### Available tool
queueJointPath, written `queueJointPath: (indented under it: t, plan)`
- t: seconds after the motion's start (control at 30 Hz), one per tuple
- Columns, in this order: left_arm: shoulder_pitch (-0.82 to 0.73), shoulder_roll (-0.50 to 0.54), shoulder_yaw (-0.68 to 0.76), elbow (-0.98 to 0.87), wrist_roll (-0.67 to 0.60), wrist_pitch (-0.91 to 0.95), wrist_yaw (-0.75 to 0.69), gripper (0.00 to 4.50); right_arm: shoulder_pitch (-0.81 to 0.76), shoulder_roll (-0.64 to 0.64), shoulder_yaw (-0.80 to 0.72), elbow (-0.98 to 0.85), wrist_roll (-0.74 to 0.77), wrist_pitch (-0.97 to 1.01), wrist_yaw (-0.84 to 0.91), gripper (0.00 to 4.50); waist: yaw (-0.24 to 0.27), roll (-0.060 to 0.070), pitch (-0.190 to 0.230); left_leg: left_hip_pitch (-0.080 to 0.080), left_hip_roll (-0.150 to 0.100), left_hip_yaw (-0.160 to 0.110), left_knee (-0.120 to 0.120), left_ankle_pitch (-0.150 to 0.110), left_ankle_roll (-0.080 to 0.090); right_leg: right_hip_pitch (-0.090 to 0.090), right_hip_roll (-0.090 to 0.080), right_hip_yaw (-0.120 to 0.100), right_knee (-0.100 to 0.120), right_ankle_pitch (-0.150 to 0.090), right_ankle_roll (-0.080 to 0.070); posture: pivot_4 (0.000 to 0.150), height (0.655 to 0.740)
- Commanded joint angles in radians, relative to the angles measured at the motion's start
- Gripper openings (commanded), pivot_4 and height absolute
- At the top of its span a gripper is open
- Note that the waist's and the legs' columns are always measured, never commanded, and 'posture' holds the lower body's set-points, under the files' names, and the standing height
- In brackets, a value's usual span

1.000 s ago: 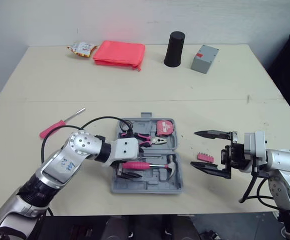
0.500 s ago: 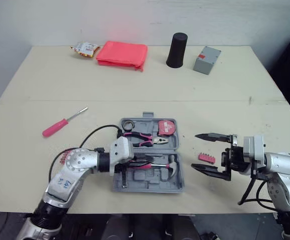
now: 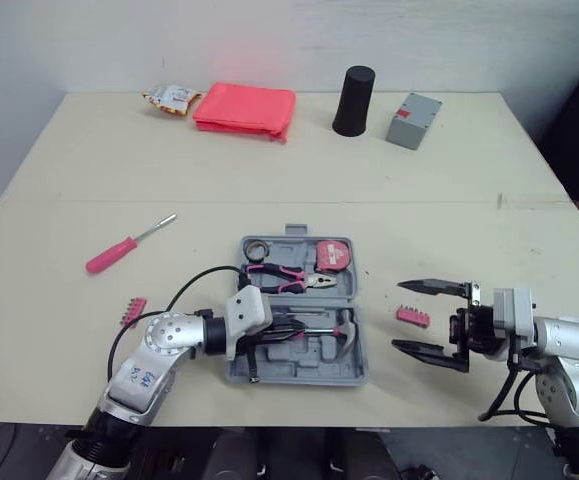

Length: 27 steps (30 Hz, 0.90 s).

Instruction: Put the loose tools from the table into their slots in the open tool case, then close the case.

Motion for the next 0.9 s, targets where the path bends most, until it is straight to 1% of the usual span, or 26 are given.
queueJointPath:
  t: [0.03,0.1,0.17,0.2,0.23,0.3,0.4,0.47,0.53,0.6,0.63,0.7,0.73,0.77,0.8,0.83,0.9]
  plan:
    - [0.009,0.032,-0.077,0.058,0.109,0.036,0.024,0.04,0.007,-0.008,-0.034,-0.043,0.025,-0.013,0.001,4.50,0.001,0.001,-0.001,0.001,0.000,0.000,0.000,0.000,0.000,0.001,0.000,0.000,0.000,0.000,0.000,0.150,0.7400]
    - [0.007,0.054,-0.121,0.060,0.152,0.027,0.014,0.04,0.014,-0.007,-0.036,-0.045,0.024,-0.018,0.000,4.50,0.002,0.001,-0.003,0.001,0.000,0.000,0.000,0.000,0.000,0.001,-0.001,0.000,0.000,0.000,0.000,0.150,0.7400]
    - [0.008,0.055,-0.155,0.071,0.191,0.012,0.026,0.04,0.023,-0.004,-0.038,-0.041,0.021,-0.027,0.000,4.50,0.003,0.004,-0.006,0.003,-0.001,-0.003,0.000,-0.001,0.000,0.005,-0.006,-0.001,-0.001,0.000,0.000,0.150,0.7400]
    - [0.002,0.052,-0.168,0.078,0.206,0.031,0.036,0.04,0.022,-0.003,-0.040,-0.038,0.019,-0.030,-0.001,4.50,0.004,0.007,-0.008,0.005,-0.001,-0.003,0.000,-0.003,0.000,0.007,-0.007,-0.002,-0.002,0.000,0.000,0.150,0.7400]
    - [-0.005,0.049,-0.179,0.094,0.222,0.046,0.043,0.04,0.020,-0.002,-0.040,-0.033,0.018,-0.034,-0.003,4.50,0.004,0.007,-0.010,0.015,-0.001,-0.003,-0.003,-0.007,0.001,0.017,-0.009,-0.003,-0.006,0.000,0.000,0.150,0.7400]
    - [-0.023,0.048,-0.206,0.126,0.251,0.080,0.047,0.04,0.015,-0.002,-0.037,-0.026,0.024,-0.020,-0.006,4.50,0.006,0.009,-0.014,0.017,-0.002,-0.003,-0.003,-0.012,0.003,0.020,-0.011,-0.004,-0.007,0.000,0.000,0.150,0.7400]
    - [-0.023,0.027,-0.215,0.140,0.222,0.185,0.051,0.04,0.001,0.002,-0.031,-0.007,0.017,-0.030,-0.005,4.50,0.006,0.009,-0.024,0.018,-0.002,-0.003,-0.003,-0.013,0.003,0.021,-0.011,-0.004,-0.007,0.000,0.001,0.150,0.7400]
    - [-0.022,0.008,-0.201,0.139,0.193,0.306,0.069,0.04,-0.007,0.002,-0.029,0.004,0.014,-0.034,-0.004,4.50,0.006,0.011,-0.029,0.020,-0.002,-0.004,-0.004,-0.013,0.003,0.024,-0.012,-0.004,-0.009,0.000,0.001,0.150,0.7400]
    - [-0.010,0.064,-0.255,0.172,0.230,0.307,0.017,0.04,-0.003,0.000,-0.020,0.015,0.007,-0.043,0.008,4.50,0.006,0.010,-0.031,0.025,-0.002,-0.005,-0.005,-0.014,0.004,0.030,-0.012,-0.005,-0.012,0.001,0.001,0.150,0.7400]
    - [0.006,0.069,-0.245,0.201,0.246,0.244,0.036,0.04,0.000,0.001,-0.018,0.024,0.004,-0.045,0.009,4.50,0.001,0.008,-0.045,0.034,-0.002,-0.005,-0.014,-0.014,0.004,0.037,-0.012,-0.005,-0.018,0.001,0.001,0.150,0.7400]
    - [0.010,0.053,-0.213,0.195,0.222,0.182,0.048,0.04,-0.002,0.000,-0.020,0.030,0.001,-0.048,0.007,4.50,0.000,0.010,-0.047,0.037,-0.001,-0.005,-0.016,-0.015,0.001,0.040,-0.011,-0.005,-0.021,0.000,0.000,0.150,0.7400]
    - [0.022,0.006,-0.083,0.118,0.104,0.034,0.043,0.04,-0.010,-0.005,-0.034,0.051,-0.005,-0.059,0.003,4.50,-0.003,0.013,-0.049,0.039,0.000,-0.005,-0.019,-0.016,0.001,0.041,-0.010,-0.004,-0.022,-0.001,-0.001,0.150,0.7400]
    - [0.039,0.026,-0.034,0.053,0.042,-0.029,-0.017,0.04,-0.016,-0.015,-0.046,0.068,-0.005,-0.062,0.006,4.50,-0.003,0.013,-0.048,0.039,0.000,-0.005,-0.020,-0.015,0.001,0.040,-0.010,-0.004,-0.022,-0.001,-0.002,0.150,0.7400]
    - [0.052,0.047,0.005,0.008,0.013,-0.055,-0.043,0.04,-0.020,-0.025,-0.057,0.083,-0.006,-0.067,0.009,4.50,-0.005,0.016,-0.045,0.037,0.000,-0.005,-0.020,-0.014,0.000,0.037,-0.010,-0.003,-0.021,-0.001,-0.002,0.150,0.7400]
    - [0.064,0.065,0.039,-0.021,-0.008,-0.087,-0.063,0.04,-0.022,-0.040,-0.074,0.098,-0.004,-0.073,0.014,4.50,-0.008,0.013,-0.037,0.033,0.000,-0.004,-0.020,-0.012,-0.002,0.030,-0.010,-0.003,-0.017,-0.002,-0.003,0.150,0.7400]
    - [0.075,0.077,0.076,-0.043,-0.029,-0.108,-0.067,0.04,-0.023,-0.049,-0.085,0.109,-0.002,-0.078,0.017,4.50,-0.008,0.010,-0.032,0.031,0.000,-0.005,-0.021,-0.010,-0.004,0.027,-0.010,-0.004,-0.015,-0.003,-0.005,0.150,0.7400]
    - [0.097,0.092,0.137,-0.074,-0.058,-0.110,-0.049,0.04,-0.014,-0.072,-0.105,0.115,0.010,-0.078,0.038,4.50,-0.008,0.011,-0.030,0.022,0.000,-0.005,-0.021,-0.003,-0.005,0.018,-0.009,-0.004,-0.013,-0.003,-0.005,0.150,0.7400]
